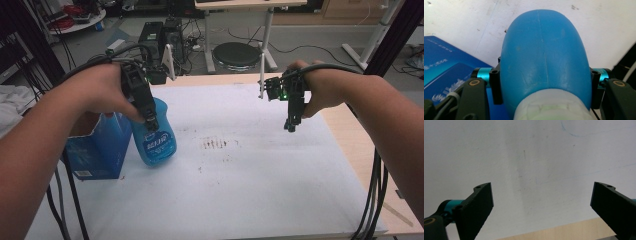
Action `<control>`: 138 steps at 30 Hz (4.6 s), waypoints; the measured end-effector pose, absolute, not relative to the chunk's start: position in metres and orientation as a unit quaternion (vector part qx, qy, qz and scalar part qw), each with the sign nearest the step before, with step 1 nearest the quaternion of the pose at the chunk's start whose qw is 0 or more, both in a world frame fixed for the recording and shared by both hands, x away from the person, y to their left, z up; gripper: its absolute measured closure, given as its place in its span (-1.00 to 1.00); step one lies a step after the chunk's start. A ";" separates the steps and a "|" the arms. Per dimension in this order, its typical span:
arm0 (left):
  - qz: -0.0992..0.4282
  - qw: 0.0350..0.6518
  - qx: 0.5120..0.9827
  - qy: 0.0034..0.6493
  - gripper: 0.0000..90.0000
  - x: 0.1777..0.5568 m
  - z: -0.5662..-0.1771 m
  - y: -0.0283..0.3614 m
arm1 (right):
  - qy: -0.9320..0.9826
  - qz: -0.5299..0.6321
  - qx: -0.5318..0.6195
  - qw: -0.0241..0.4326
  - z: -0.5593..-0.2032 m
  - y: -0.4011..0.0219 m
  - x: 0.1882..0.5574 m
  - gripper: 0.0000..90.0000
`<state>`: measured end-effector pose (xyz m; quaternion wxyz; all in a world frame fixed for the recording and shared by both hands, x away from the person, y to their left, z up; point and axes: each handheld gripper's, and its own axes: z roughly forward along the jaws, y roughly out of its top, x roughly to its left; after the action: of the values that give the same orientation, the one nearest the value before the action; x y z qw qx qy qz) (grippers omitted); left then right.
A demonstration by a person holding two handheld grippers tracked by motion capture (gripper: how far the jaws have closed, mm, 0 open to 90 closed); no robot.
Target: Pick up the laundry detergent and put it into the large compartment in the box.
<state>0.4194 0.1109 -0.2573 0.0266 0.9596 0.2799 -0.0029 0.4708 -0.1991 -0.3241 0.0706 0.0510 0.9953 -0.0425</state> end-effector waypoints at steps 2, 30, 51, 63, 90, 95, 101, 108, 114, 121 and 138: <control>0.002 0.026 0.960 0.280 -0.16 0.414 -0.244 0.112 | 0.995 -0.040 0.047 0.072 -0.323 -0.199 0.471 -0.92; 0.020 0.054 0.884 0.463 -0.16 0.396 -0.108 0.194 | 0.995 -0.028 0.051 0.080 -0.314 -0.196 0.464 -0.92; 0.023 0.022 0.831 0.555 -0.16 0.417 -0.129 0.252 | 0.995 -0.035 0.048 0.078 -0.315 -0.195 0.466 -0.92; 0.002 0.002 0.854 0.520 -0.16 0.425 -0.167 0.255 | 0.995 -0.033 0.051 0.080 -0.315 -0.197 0.465 -0.92; 0.000 -0.032 0.947 0.321 -0.16 0.432 -0.252 0.243 | 0.995 -0.045 0.049 0.076 -0.318 -0.196 0.466 -0.92; 0.000 -0.031 0.952 0.305 -0.16 0.434 -0.263 0.243 | 0.995 -0.048 0.044 0.075 -0.321 -0.194 0.467 -0.92; 0.000 -0.028 0.962 0.270 -0.16 0.435 -0.272 0.241 | 0.995 -0.051 0.043 0.074 -0.322 -0.191 0.468 -0.92; 0.005 -0.031 0.964 0.264 -0.17 0.439 -0.283 0.243 | 0.995 -0.054 0.045 0.071 -0.325 -0.190 0.469 -0.92; 0.003 -0.017 0.964 0.267 -0.17 0.440 -0.289 0.243 | 0.995 -0.053 0.042 0.071 -0.326 -0.188 0.469 -0.92; 0.002 -0.016 0.962 0.272 -0.17 0.441 -0.289 0.244 | 0.995 -0.048 0.044 0.072 -0.324 -0.189 0.470 -0.92; 0.004 -0.019 0.957 0.289 -0.30 0.436 -0.279 0.250 | 0.995 -0.053 0.044 0.074 -0.324 -0.188 0.467 -0.92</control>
<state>0.4363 0.2496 -0.2791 -0.0193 0.9570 0.2894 0.0036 0.4667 -0.1878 -0.3237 0.0742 0.0438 0.9949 -0.0526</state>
